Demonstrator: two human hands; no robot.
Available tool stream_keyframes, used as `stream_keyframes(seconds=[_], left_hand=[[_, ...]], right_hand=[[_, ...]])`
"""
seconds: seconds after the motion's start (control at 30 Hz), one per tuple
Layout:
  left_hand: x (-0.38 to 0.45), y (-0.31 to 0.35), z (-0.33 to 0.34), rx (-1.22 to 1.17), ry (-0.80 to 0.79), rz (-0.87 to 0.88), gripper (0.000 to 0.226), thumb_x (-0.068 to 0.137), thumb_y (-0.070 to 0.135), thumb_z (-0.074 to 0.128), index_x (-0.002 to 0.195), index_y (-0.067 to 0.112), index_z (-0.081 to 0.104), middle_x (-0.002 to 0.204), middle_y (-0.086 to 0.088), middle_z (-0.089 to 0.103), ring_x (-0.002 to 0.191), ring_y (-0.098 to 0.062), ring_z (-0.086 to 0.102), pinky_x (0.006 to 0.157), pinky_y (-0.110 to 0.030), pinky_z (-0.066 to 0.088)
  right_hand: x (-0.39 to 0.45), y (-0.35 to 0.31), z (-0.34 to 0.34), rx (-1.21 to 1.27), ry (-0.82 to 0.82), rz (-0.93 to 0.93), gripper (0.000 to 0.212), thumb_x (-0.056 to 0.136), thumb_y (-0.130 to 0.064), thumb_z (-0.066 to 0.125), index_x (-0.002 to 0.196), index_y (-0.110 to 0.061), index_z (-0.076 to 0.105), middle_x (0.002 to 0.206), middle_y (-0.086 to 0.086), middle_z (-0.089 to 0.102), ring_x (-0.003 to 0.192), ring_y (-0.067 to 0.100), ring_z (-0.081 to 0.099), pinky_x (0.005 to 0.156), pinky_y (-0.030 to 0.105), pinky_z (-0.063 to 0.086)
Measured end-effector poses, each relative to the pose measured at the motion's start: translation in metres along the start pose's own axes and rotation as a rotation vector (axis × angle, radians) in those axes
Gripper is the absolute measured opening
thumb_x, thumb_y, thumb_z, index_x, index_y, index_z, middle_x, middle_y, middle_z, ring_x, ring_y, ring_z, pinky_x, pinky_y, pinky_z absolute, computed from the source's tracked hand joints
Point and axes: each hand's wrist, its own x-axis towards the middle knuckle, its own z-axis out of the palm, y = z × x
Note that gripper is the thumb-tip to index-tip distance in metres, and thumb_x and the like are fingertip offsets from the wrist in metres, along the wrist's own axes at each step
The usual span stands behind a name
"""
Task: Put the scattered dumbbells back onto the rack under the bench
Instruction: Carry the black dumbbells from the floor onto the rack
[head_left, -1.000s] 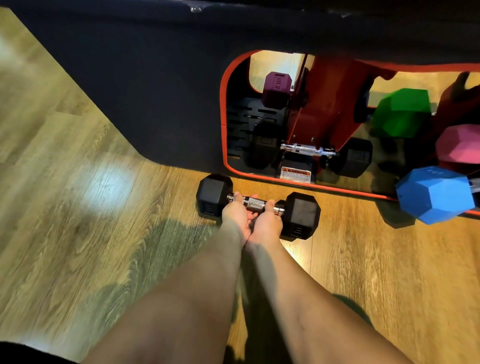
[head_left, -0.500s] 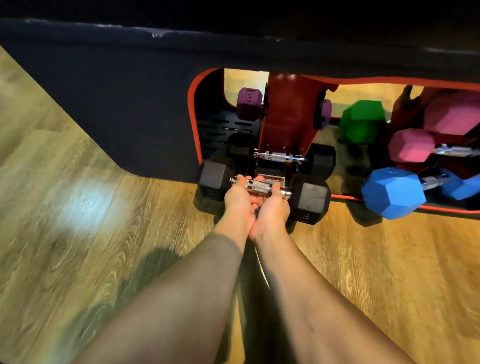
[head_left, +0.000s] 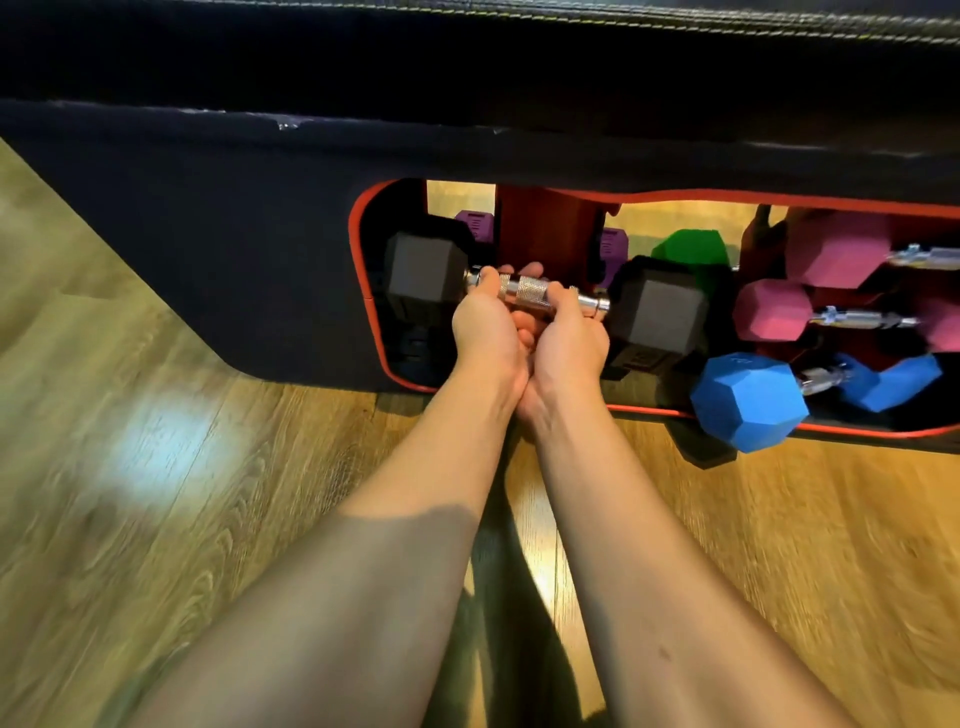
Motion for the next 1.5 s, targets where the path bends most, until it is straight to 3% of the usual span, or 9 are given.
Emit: stream_keyframes(seconds=[0.1,0.23,0.37,0.43,0.6,0.7,0.9,1.23,1.5], left_hand=[[-0.006,0.006,0.016,0.117,0.047,0.032,0.036,0.102,0.037,0.044,0.114,0.009,0.064,0.088,-0.009,0.064,0.071,-0.021,0.053,0.065,-0.032,0.043],[-0.010,0.016,0.032,0.182,0.039,0.073,0.026,0.103,0.031,0.044,0.090,0.016,0.061,0.069,-0.007,0.054,0.064,-0.022,0.049,0.062,-0.033,0.042],[-0.010,0.018,0.040,0.234,0.039,0.058,0.027,0.103,0.030,0.044,0.096,0.010,0.060,0.055,-0.001,0.048,0.041,-0.010,0.041,0.042,-0.022,0.035],[-0.011,0.020,0.042,0.203,0.038,0.043,0.024,0.103,0.027,0.043,0.093,0.013,0.059,0.055,0.000,0.046,0.036,-0.006,0.037,0.037,-0.018,0.030],[-0.018,0.025,0.047,0.160,0.058,0.030,0.026,0.104,0.020,0.041,0.082,0.015,0.054,0.044,0.005,0.045,0.030,-0.005,0.039,0.033,-0.012,0.027],[-0.026,0.027,0.050,0.139,0.059,0.012,0.022,0.103,0.014,0.042,0.086,0.013,0.055,0.040,0.006,0.050,0.027,-0.004,0.044,0.032,-0.009,0.030],[-0.027,0.028,0.052,0.161,0.066,-0.007,0.020,0.100,0.008,0.042,0.083,0.009,0.053,0.053,0.000,0.044,0.027,-0.006,0.039,0.033,-0.011,0.030],[-0.020,0.028,0.047,0.215,0.068,-0.011,0.026,0.096,0.007,0.040,0.072,0.010,0.051,0.051,-0.001,0.041,0.033,-0.009,0.035,0.036,-0.014,0.028],[-0.014,0.027,0.049,0.269,0.117,0.000,0.027,0.092,0.004,0.039,0.070,0.011,0.053,0.046,0.000,0.040,0.030,-0.009,0.033,0.036,-0.013,0.027]], right_hand=[[-0.001,-0.015,0.006,-0.058,-0.026,-0.028,0.025,0.100,-0.019,0.059,0.121,-0.006,0.058,0.081,0.007,0.072,0.058,0.014,0.072,0.055,0.027,0.059],[0.004,-0.027,0.013,-0.086,-0.069,-0.044,0.026,0.100,-0.022,0.059,0.123,-0.008,0.058,0.081,0.007,0.074,0.066,0.018,0.075,0.061,0.033,0.061],[0.013,-0.034,0.017,-0.056,-0.079,-0.016,0.023,0.100,-0.020,0.058,0.120,-0.007,0.059,0.070,0.005,0.075,0.076,0.025,0.076,0.072,0.040,0.063],[0.016,-0.034,0.017,-0.036,-0.098,0.003,0.021,0.101,-0.018,0.056,0.117,-0.006,0.060,0.077,0.009,0.075,0.088,0.030,0.075,0.083,0.045,0.062],[0.023,-0.032,0.014,0.002,-0.165,0.035,0.023,0.102,-0.012,0.051,0.121,-0.004,0.060,0.096,0.016,0.076,0.087,0.028,0.075,0.076,0.039,0.061],[0.028,-0.032,0.014,0.021,-0.187,0.042,0.028,0.101,-0.011,0.050,0.128,-0.005,0.054,0.106,0.021,0.074,0.096,0.033,0.075,0.088,0.046,0.059],[0.030,-0.033,0.015,0.019,-0.152,0.020,0.031,0.099,-0.007,0.052,0.129,0.001,0.054,0.073,0.010,0.074,0.066,0.021,0.073,0.060,0.032,0.060],[0.032,-0.026,0.015,0.040,-0.149,0.033,0.035,0.098,-0.006,0.051,0.131,0.001,0.054,0.097,0.018,0.071,0.073,0.024,0.073,0.063,0.033,0.060],[0.033,-0.023,0.014,0.095,-0.136,0.035,0.033,0.099,-0.007,0.051,0.130,-0.001,0.057,0.093,0.014,0.070,0.065,0.019,0.071,0.058,0.031,0.058]])
